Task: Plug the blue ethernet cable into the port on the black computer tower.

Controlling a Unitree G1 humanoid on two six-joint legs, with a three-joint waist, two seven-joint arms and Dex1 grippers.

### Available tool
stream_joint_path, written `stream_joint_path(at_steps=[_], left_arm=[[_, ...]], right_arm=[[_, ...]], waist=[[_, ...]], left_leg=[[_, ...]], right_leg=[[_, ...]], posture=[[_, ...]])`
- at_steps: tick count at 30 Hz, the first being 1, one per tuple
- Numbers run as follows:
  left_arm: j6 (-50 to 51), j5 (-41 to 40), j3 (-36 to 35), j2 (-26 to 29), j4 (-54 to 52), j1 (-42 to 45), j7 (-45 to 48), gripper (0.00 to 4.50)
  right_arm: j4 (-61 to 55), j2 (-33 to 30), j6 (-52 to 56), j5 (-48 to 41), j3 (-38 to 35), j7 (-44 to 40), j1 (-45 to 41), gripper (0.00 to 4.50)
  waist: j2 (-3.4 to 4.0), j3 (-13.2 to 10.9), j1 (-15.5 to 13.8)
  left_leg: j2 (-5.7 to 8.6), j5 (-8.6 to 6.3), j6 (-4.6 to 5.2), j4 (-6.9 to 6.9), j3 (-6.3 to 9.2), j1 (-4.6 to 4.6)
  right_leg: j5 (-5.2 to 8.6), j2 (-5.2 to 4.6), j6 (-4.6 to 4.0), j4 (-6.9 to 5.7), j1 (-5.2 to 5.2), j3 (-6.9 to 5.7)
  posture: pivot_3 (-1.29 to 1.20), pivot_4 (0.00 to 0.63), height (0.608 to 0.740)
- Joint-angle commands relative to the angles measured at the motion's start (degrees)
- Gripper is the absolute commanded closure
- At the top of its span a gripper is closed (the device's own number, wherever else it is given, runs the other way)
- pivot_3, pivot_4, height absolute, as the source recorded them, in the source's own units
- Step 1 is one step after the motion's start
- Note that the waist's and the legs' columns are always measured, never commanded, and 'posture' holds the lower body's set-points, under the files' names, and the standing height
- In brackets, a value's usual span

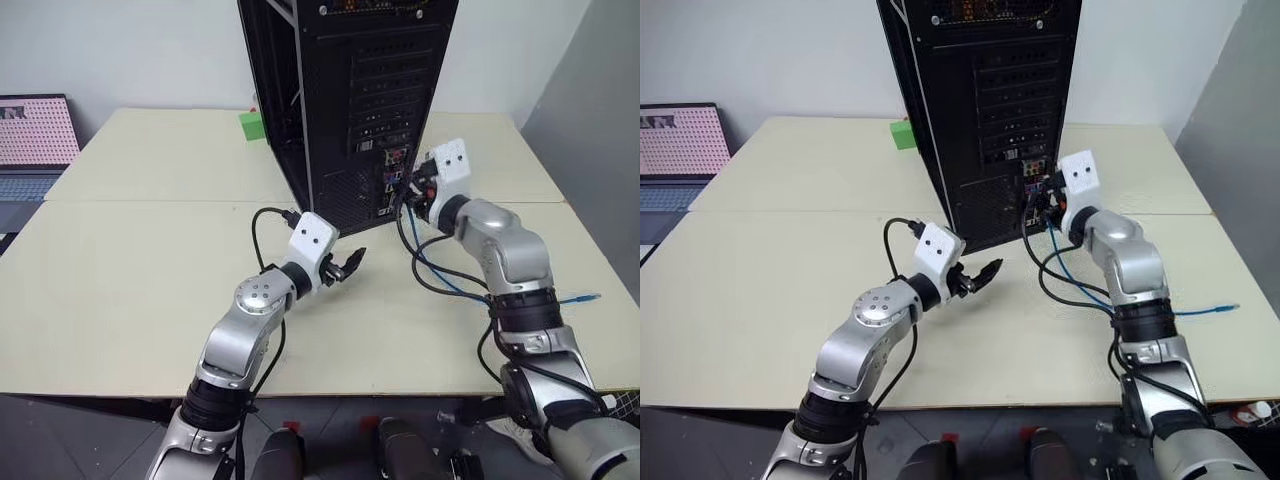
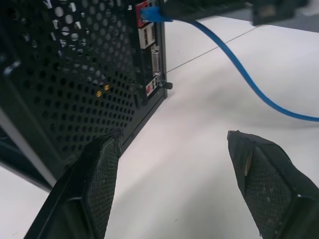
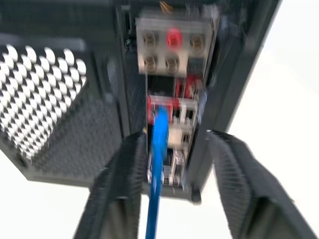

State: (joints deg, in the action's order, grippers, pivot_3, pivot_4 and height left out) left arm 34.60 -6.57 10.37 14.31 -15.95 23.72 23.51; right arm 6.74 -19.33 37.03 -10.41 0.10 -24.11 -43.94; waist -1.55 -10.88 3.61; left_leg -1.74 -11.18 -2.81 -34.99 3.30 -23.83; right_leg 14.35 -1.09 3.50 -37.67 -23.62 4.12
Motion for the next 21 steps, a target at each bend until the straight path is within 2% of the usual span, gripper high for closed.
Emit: stream_joint_path(at_steps=[1, 2, 6, 7, 14, 21], left_arm=[[0.2, -1.3, -2.9, 2.4, -1.6, 1.3, 1.8, 0.94], [0.3, -1.7, -3.8, 3.4, -1.5, 1.4, 2.5, 0.94], [-1.3, -4.8, -5.4, 9.8, -2.3, 0.7, 10.3, 0.94], [-1.3, -5.2, -6.1, 10.8, -1.8, 0.8, 10.9, 0.94], [-5.2, -8.4, -10.9, 16.8, 1.0, 0.0, 17.0, 0.94], [-8.0, -10.6, -13.6, 19.9, 2.6, -1.0, 20.8, 0.94]], right_arm=[[-10.3, -3.4, 0.8, -3.1, -1.8, -4.1, 3.4, 1.26], [-12.4, -4.5, 0.6, -3.7, -2.4, -5.3, 5.0, 1.16], [-20.1, -7.8, -0.6, -10.0, -5.6, -11.7, 11.3, 0.2], [-21.2, -8.7, -1.4, -10.9, -6.4, -13.1, 12.7, 0.12], [-24.9, -11.7, -2.6, -17.3, -13.3, -15.9, 17.3, 0.12], [-24.3, -12.5, -3.9, -18.3, -13.7, -15.4, 18.1, 0.12]], waist=[[0.0, 0.0, 0.0], [0.0, 0.0, -0.1], [0.0, 0.0, -0.3], [0.0, 0.0, -0.3], [0.0, 0.0, -0.3], [0.0, 0.0, -0.4]], left_leg=[[0.0, 0.0, 0.0, 0.0, 0.0, 0.01], [0.0, 0.0, 0.0, 0.0, 0.01, 0.01], [0.0, 0.0, 0.0, -0.01, 0.04, 0.02], [0.0, 0.0, 0.0, -0.01, 0.03, 0.02], [-0.01, 0.0, 0.0, -0.02, 0.02, 0.03], [-0.02, 0.0, 0.0, -0.02, 0.01, 0.03]], right_leg=[[0.0, 0.0, 0.0, -0.03, -0.01, 0.0], [0.0, 0.0, 0.0, -0.03, -0.01, -0.01], [0.01, 0.02, 0.01, -0.04, 0.0, -0.03], [0.01, 0.02, 0.01, -0.03, 0.0, -0.03], [0.01, 0.01, 0.01, 0.0, 0.02, -0.03], [0.01, 0.01, 0.01, 0.0, 0.02, -0.03]], posture=[[0.0, 0.15, 0.74], [0.0, 0.15, 0.74], [0.0, 0.15, 0.74], [0.0, 0.15, 0.74], [0.0, 0.15, 0.74], [0.0, 0.15, 0.74]])
